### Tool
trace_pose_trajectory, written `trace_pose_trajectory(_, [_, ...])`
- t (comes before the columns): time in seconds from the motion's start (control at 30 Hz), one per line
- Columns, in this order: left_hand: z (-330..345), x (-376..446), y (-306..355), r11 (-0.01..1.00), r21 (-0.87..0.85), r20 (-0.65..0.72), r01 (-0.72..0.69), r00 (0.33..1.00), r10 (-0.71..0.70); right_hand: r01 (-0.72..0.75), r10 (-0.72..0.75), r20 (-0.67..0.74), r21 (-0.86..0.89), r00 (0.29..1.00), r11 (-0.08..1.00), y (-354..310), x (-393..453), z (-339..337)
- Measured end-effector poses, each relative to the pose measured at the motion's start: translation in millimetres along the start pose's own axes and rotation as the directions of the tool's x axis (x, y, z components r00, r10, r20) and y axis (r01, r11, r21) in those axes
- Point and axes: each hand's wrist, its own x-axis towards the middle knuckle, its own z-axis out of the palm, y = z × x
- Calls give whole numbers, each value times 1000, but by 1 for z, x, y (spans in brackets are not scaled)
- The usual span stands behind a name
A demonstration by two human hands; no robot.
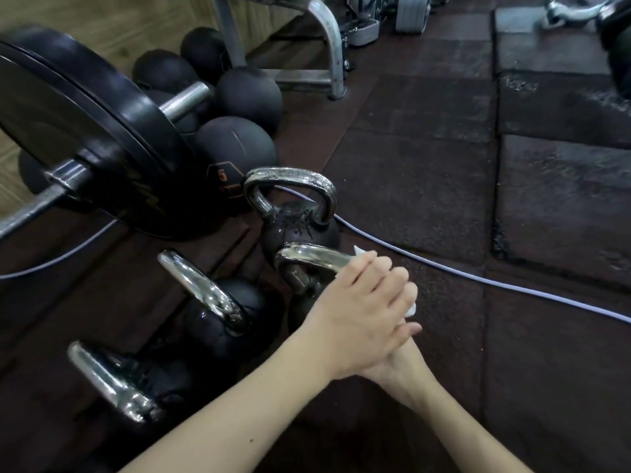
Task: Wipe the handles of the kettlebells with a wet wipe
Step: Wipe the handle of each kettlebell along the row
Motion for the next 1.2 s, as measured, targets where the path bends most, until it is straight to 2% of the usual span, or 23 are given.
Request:
trace_pose_trajectory(0.1, [-5,-6,-14,995,-85,-74,59,995,-65,8,3,-102,105,995,994,2,2,0])
trace_pose_trajectory(0.17, [-5,-14,-35,933,-216,-103,288,944,-315,0,28,-161,174,987,985,2,2,-1])
trace_pose_trajectory(0.2, [-4,-20,-44,845,-318,-101,430,871,-481,7,22,-157,181,987,983,0,1,-1])
trace_pose_trajectory(0.27, [-2,-33,-52,494,-640,5,588,647,-763,7,19,-146,176,989,984,0,-1,-2])
trace_pose_trajectory(0.3, [0,-37,-49,277,-770,113,575,551,-827,0,24,-142,165,990,986,2,-1,-3])
trace_pose_trajectory(0.33, [1,-37,-44,127,-830,191,543,492,-850,-5,28,-140,163,990,987,1,-1,-3])
trace_pose_trajectory(0.37, [1,-35,-39,62,-845,223,530,456,-862,-4,27,-141,157,990,988,1,-1,-3])
trace_pose_trajectory(0.4, [-2,-33,-35,62,-837,224,544,445,-867,1,19,-142,141,990,990,1,0,-4])
trace_pose_trajectory(0.43, [-7,-30,-32,159,-803,165,574,470,-867,8,11,-147,126,989,992,0,0,-4])
trace_pose_trajectory(0.47, [-13,-27,-28,335,-732,63,593,550,-833,17,2,-153,122,988,992,0,1,-5])
trace_pose_trajectory(0.53, [-17,-20,-20,720,-479,-101,503,782,-614,30,-13,-147,111,989,993,-2,2,-5])
trace_pose_trajectory(0.6, [-16,-15,-5,918,-251,-82,309,938,-338,61,-49,-159,72,986,996,-4,4,-6])
trace_pose_trajectory(0.67, [-10,-11,4,983,-90,-9,162,986,-164,80,-74,-140,39,987,996,-2,4,-4])
trace_pose_trajectory(0.73, [-5,-8,3,997,-29,-12,70,997,-71,36,-35,-61,24,998,999,-4,2,-5])
trace_pose_trajectory(0.83, [-10,-6,-27,968,-192,-106,159,978,-181,31,-10,-159,133,987,991,0,5,-4])
trace_pose_trajectory(0.9, [-2,-16,-54,857,-353,-105,376,894,-436,8,24,-153,201,988,980,-2,3,-4])
trace_pose_trajectory(0.93, [3,-24,-65,697,-488,-33,525,787,-616,3,28,-144,210,989,978,-3,2,-5])
trace_pose_trajectory(0.97, [7,-30,-70,436,-642,88,631,625,-775,7,21,-140,201,990,980,-2,0,-7])
trace_pose_trajectory(1.0, [12,-34,-69,137,-751,239,646,459,-855,7,19,-137,188,990,982,-1,0,-8])
trace_pose_trajectory(1.03, [16,-38,-64,-63,-783,343,619,345,-874,14,11,-139,179,990,984,-1,-1,-9])
trace_pose_trajectory(1.07, [19,-40,-57,-138,-797,368,588,292,-883,17,8,-141,179,990,984,-1,0,-9])
trace_pose_trajectory(1.1, [20,-39,-48,-148,-817,353,558,280,-893,20,6,-139,181,990,983,-1,1,-8])
trace_pose_trajectory(1.2, [15,-33,-25,-29,-874,216,484,334,-918,36,-12,-131,187,991,982,0,2,-8])
